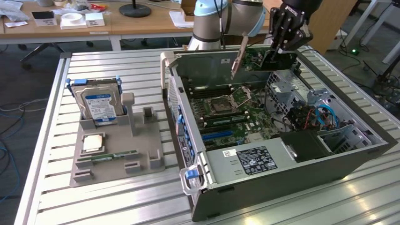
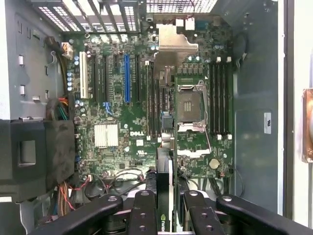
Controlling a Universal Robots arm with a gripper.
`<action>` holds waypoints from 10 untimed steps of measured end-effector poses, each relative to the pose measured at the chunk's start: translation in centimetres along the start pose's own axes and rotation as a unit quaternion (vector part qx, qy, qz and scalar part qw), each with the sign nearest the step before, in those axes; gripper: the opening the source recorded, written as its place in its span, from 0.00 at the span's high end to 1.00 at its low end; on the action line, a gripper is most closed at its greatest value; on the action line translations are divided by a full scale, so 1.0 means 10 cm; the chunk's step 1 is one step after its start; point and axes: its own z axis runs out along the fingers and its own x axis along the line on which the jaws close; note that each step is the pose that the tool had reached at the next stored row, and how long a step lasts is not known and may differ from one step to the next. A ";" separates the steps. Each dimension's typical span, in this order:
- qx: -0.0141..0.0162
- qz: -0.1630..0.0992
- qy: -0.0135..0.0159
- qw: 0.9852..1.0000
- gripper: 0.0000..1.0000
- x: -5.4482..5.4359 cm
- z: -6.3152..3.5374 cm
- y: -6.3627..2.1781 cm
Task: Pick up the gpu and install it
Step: 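Insert the gpu into the slot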
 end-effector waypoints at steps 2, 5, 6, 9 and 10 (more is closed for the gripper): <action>0.007 -0.002 -0.001 1.000 0.74 0.00 0.004 0.006; 0.020 -0.004 -0.002 1.000 0.74 0.00 0.010 0.019; 0.023 -0.005 -0.002 1.000 0.74 0.00 0.011 0.022; 0.023 -0.005 -0.002 1.000 0.74 0.00 0.015 0.026; 0.023 -0.005 -0.002 1.000 0.74 0.00 0.019 0.031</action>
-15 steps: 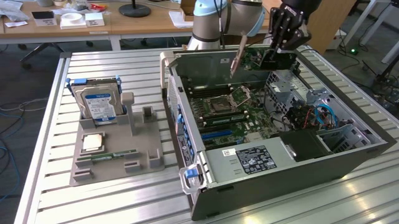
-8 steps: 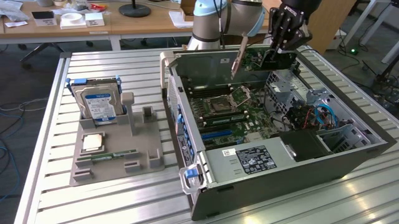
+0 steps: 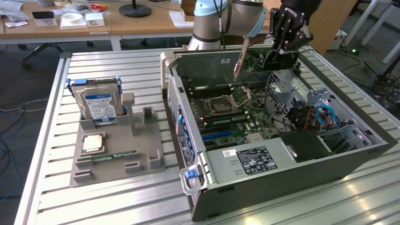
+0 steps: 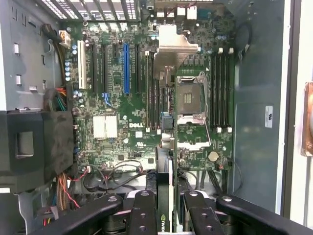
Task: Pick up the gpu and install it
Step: 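Insert the gpu into the slot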
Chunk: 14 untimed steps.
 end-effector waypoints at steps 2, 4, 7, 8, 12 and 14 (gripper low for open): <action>0.000 0.000 0.000 1.000 0.74 0.00 0.007 0.012; 0.001 0.000 0.000 1.000 0.74 0.00 0.015 0.027; 0.002 0.000 0.000 1.000 0.74 0.01 0.024 0.053; 0.002 0.000 0.000 1.000 0.74 0.01 0.025 0.056; 0.002 0.000 0.000 1.000 0.74 0.02 0.026 0.059; 0.002 0.000 0.000 1.000 0.74 0.05 0.025 0.060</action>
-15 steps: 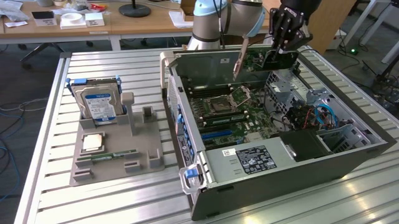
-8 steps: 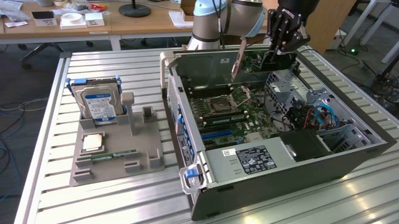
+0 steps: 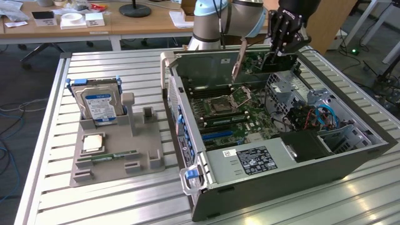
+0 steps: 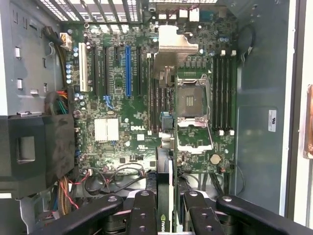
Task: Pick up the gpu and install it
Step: 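Insert the gpu into the slot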
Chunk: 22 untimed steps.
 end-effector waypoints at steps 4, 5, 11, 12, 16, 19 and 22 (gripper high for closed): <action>0.000 0.000 0.000 1.000 0.74 0.05 -0.002 0.001; 0.000 0.000 0.000 1.000 0.74 0.06 -0.002 0.001; 0.000 0.000 0.000 1.000 0.74 0.07 -0.002 0.001; 0.000 0.000 0.000 1.000 0.74 0.07 -0.003 0.001; 0.000 0.000 0.000 1.000 0.74 0.07 -0.003 0.001; 0.000 0.000 0.000 1.000 0.74 0.07 -0.001 0.001; 0.000 0.000 0.000 1.000 0.74 0.07 0.031 0.002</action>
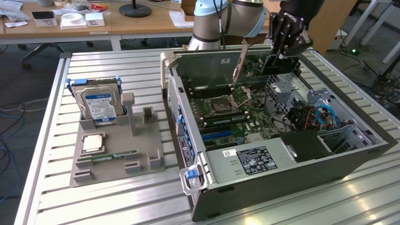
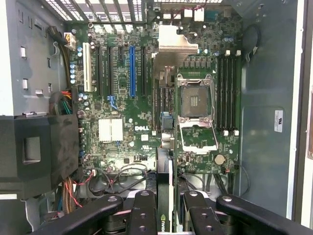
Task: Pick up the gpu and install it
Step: 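Insert the gpu into the slot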
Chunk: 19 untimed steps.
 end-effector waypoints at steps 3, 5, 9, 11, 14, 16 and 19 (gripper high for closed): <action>0.000 0.000 0.000 1.000 0.74 0.00 0.048 0.001; 0.000 0.000 0.000 1.000 0.74 0.00 0.079 0.001; 0.000 0.000 0.000 1.000 0.74 0.00 0.133 0.002; 0.000 0.000 0.000 1.000 0.74 0.01 0.161 0.002; 0.000 0.000 0.000 1.000 0.74 0.01 0.202 0.002; 0.000 0.000 0.001 1.000 0.74 0.01 0.209 0.003; 0.000 0.000 0.001 1.000 0.74 0.01 0.211 0.004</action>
